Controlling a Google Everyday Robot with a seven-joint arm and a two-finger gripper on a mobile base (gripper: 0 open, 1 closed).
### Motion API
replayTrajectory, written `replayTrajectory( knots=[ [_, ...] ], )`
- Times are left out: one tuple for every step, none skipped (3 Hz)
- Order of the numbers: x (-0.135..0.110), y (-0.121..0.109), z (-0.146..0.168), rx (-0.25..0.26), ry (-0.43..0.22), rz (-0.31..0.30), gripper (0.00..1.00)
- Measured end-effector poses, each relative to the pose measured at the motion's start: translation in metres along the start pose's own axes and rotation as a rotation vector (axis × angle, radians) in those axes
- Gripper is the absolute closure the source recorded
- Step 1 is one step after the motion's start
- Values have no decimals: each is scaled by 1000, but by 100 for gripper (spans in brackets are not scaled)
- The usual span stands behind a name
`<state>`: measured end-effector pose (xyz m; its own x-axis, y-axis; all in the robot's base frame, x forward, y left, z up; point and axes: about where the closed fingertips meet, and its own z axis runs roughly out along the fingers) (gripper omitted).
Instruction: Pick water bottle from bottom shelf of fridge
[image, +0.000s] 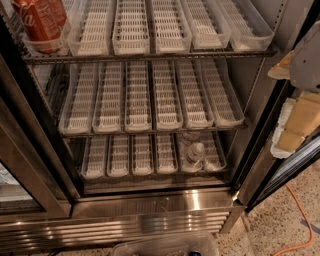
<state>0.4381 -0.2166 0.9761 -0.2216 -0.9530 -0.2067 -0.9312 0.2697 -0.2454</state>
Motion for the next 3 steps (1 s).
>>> replayTrajectory(
  knots=[
    [-1,0,0,1,-2,2,0],
    [-4,9,23,-23,-46,55,0],
    [-10,28,62,-68,-121,131,0]
  ],
)
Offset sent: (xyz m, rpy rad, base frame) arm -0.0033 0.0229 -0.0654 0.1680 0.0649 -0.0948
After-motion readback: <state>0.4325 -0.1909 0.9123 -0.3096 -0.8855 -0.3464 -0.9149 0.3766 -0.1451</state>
